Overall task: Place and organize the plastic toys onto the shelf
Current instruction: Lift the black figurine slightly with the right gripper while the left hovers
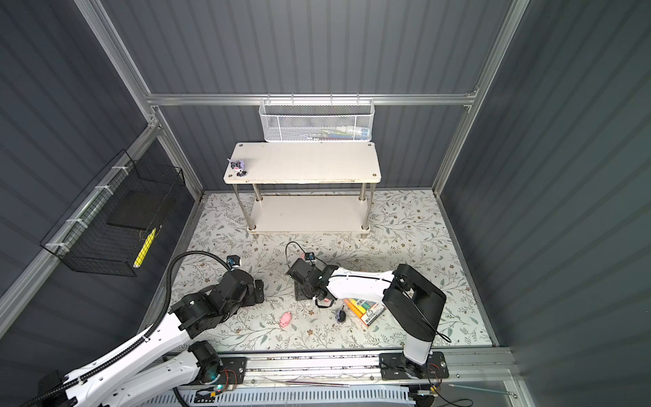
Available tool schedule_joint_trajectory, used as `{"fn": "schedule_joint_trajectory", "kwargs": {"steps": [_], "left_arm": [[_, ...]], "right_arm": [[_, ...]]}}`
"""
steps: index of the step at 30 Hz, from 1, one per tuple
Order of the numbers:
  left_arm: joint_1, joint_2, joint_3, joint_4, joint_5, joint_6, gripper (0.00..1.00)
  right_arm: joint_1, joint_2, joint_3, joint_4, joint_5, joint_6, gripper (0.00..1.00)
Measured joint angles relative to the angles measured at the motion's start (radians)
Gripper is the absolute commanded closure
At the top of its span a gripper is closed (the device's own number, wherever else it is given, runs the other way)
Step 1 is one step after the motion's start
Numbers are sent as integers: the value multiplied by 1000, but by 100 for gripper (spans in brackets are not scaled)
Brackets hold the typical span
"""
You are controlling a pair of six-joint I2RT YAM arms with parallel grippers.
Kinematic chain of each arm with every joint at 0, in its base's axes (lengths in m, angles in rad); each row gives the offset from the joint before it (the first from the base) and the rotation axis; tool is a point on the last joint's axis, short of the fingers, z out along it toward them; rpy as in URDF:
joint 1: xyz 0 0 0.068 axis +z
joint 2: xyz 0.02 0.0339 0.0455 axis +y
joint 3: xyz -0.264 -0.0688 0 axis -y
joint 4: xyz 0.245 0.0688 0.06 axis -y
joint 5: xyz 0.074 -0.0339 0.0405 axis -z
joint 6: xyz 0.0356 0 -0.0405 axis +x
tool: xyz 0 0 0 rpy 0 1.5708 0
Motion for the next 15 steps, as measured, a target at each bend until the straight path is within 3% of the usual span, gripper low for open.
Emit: {"fn": "schedule_joint_trajectory", "kwargs": {"steps": [15], "left_arm": [[0,-29,0,13,0,0,3]], "right_arm": [[126,-47,-141,134,176,-13,25]]}}
